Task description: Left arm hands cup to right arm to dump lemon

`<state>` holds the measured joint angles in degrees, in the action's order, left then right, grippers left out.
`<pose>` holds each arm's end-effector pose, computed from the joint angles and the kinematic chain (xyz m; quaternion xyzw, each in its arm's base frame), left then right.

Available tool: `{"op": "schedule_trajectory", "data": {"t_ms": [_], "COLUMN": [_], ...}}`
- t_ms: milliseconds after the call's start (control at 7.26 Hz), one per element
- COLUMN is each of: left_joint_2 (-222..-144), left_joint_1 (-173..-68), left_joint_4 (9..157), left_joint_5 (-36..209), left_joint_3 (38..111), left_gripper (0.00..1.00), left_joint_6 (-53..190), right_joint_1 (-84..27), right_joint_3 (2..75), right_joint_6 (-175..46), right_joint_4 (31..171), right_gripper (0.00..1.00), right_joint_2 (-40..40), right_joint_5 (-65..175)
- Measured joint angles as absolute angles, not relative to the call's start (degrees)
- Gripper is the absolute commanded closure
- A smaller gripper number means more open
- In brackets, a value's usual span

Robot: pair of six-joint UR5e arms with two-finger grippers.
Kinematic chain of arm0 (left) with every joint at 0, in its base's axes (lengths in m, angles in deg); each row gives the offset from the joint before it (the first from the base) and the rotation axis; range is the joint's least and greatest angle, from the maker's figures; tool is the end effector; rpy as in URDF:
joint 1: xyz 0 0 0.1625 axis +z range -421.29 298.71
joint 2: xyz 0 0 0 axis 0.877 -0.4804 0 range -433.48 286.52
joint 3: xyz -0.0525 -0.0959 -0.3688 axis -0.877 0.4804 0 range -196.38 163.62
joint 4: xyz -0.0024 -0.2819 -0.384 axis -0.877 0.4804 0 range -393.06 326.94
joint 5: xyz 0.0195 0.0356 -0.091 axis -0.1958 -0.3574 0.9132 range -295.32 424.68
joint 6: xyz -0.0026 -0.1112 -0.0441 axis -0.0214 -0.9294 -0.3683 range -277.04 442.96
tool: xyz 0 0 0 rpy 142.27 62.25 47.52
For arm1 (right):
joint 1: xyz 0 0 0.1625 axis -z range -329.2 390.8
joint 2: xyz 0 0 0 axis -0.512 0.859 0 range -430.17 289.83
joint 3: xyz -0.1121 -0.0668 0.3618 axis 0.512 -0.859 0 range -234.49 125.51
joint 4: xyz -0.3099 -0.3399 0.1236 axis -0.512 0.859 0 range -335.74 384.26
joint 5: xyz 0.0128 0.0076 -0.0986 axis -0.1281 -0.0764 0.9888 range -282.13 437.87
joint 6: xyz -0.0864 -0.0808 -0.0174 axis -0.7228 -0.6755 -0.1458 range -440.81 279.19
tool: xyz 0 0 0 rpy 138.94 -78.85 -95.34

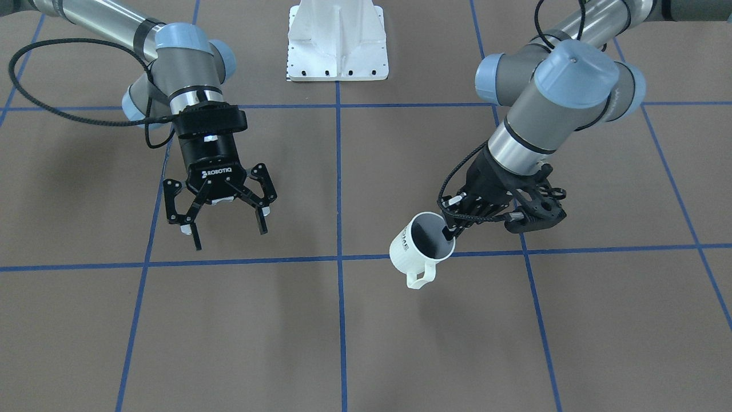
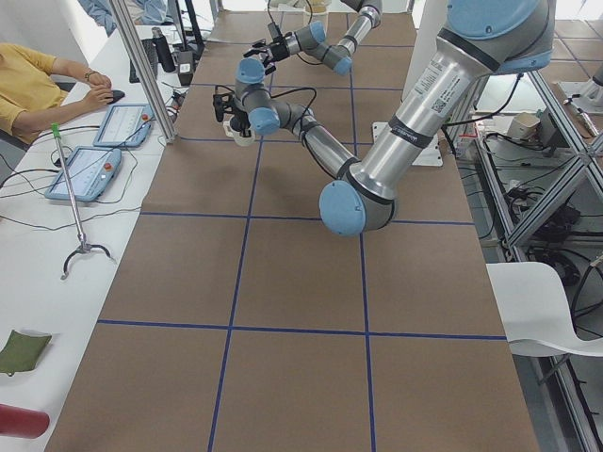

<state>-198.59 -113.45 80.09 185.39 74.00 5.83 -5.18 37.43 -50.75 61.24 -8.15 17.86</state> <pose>0.3927 -0.6235 0.1802 0.0590 0.5222 -0.1606 0.8355 -0.4465 -0.5627 0.1881 0.6048 -0.2843 0.0173 0.7437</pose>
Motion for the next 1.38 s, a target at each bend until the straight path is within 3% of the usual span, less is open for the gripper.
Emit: {"op": "schedule_trajectory", "data": {"t_ms": [827, 1378], "left_joint_2": [-175.37, -164.67], "left_joint_1": [-121.14, -122.47], "left_joint_4": [80.23, 81.1], "left_joint_5": [189.08, 189.15], "left_joint_3": [82.65, 83.53], "left_gripper": [1.0, 1.0], "left_joint_6": [34.37, 49.94], "right_joint_1": [-29.0, -40.47], "right_joint_3": [38.01, 37.59], "right_joint_6": [-42.94, -59.07], "right_joint_4": [88.85, 106.03], "right_gripper": [0.01, 0.01], "right_joint_2": [-9.65, -10.24], "right_joint_5": [-25.96, -45.37]}}
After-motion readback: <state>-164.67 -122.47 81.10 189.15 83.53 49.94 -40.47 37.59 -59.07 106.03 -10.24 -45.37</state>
